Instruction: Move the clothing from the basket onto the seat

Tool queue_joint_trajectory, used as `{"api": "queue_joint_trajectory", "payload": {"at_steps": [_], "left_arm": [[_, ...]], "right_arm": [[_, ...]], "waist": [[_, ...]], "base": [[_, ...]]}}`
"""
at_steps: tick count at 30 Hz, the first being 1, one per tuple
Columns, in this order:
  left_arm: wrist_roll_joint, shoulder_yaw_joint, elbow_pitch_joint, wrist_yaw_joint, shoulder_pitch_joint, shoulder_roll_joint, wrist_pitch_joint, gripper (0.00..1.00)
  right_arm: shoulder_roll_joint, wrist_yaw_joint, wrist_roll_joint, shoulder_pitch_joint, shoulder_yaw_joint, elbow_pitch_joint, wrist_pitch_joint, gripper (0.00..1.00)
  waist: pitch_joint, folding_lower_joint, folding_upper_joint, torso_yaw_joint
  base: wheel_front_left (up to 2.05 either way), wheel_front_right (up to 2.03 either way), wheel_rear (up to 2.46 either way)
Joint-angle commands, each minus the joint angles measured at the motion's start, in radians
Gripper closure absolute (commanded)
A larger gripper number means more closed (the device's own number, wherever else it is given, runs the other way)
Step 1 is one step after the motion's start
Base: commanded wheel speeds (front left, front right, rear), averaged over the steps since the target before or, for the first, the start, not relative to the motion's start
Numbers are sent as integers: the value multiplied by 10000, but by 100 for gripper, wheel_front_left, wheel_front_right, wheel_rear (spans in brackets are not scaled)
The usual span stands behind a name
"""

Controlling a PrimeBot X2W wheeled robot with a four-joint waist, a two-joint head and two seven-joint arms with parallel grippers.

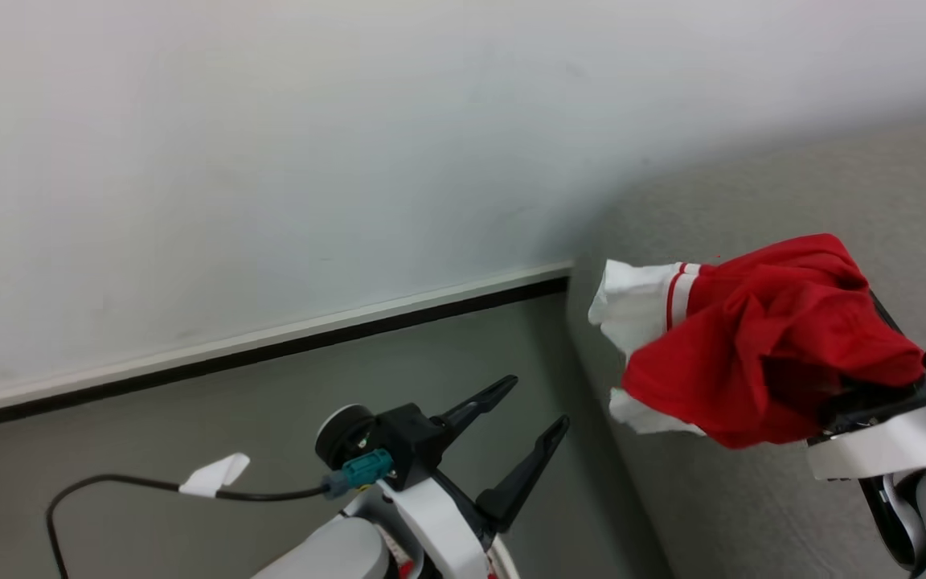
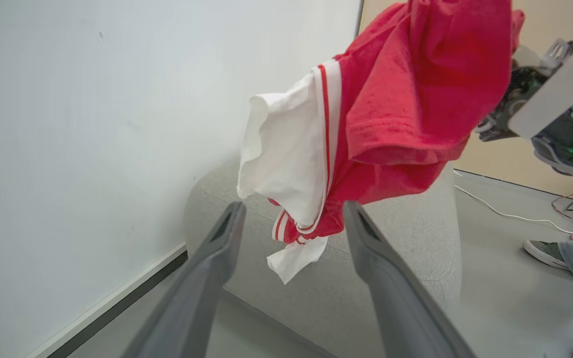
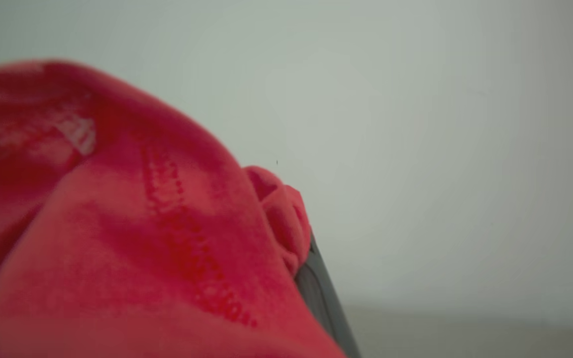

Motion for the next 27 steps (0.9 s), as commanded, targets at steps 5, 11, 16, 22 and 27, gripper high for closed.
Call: {"api": "queue_joint_trajectory", "payload": {"at_steps": [5,11,16,22,27], "left_arm": [[260,108,-119,-21,13,227,-97,0],[575,206,-271,-91,58,398,-176,0],[732,234,-435,-148,-50,484,-173,0],[925,217,-741,-280,-395,803,-20,0],[1010,350,-1276,-269,-773,1260,251,0]], "right_arm": [[128,-21,-20,472,-325,-769,-29,100],[452,-21,750,744,-506,-1379,-29,100],[492,-21,974,544,-685,-1643,-29,100],[400,-21,1108,-468,-1329,-1947,-31,100],[37,-21,1371,-1638,-2291,-1923,-29,100]], "waist": [[366,-1,-1,-1427],[687,-1,-1,-2032],[1087,-1,-1,-2139],[2029,-1,-1,-1868],[3191,-1,-1,-1359]], "base": [[0,0,0],[0,0,0],[0,0,0],[0,0,0],[0,0,0]]}}
